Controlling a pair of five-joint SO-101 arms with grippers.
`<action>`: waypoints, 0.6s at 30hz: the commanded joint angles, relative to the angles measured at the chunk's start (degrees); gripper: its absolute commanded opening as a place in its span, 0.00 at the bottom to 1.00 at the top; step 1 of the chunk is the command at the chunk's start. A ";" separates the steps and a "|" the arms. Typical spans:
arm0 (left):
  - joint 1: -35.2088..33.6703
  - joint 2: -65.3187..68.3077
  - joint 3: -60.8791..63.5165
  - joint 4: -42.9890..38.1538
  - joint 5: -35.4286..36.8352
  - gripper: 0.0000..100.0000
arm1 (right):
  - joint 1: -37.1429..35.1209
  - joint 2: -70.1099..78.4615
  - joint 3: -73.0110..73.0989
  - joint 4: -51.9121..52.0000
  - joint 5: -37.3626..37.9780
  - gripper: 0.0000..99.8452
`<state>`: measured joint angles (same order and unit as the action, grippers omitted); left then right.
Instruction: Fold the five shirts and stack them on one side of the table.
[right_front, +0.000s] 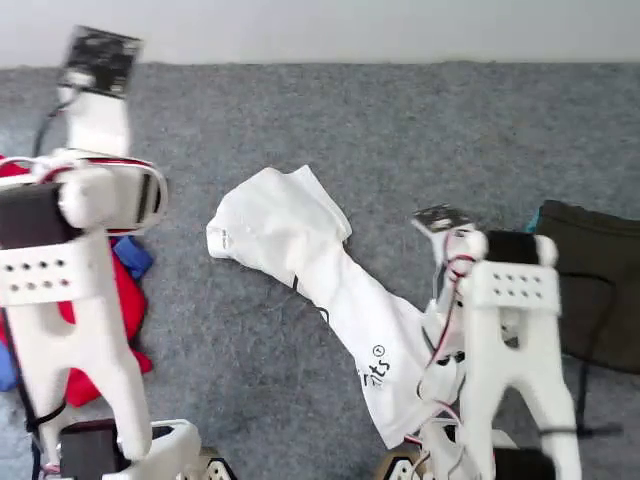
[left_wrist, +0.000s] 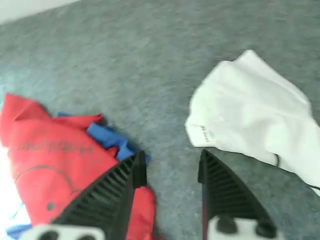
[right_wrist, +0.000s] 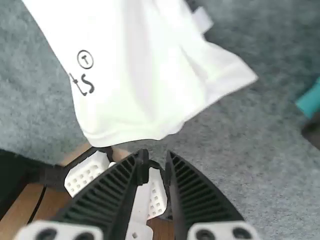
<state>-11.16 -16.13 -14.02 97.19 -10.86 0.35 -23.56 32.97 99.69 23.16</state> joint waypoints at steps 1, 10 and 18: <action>-4.48 -1.76 1.71 -2.20 0.18 0.17 | -1.45 5.05 -2.20 -2.51 -2.20 0.08; -8.62 -1.76 7.43 -3.78 0.18 0.14 | -1.45 9.27 -2.20 -10.59 -0.09 0.08; -8.53 -1.67 8.04 -3.34 0.18 0.11 | -0.92 9.36 -2.20 -13.76 4.13 0.17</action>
<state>-19.52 -16.13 -5.67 94.37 -10.86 -0.62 -14.24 32.97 86.95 25.98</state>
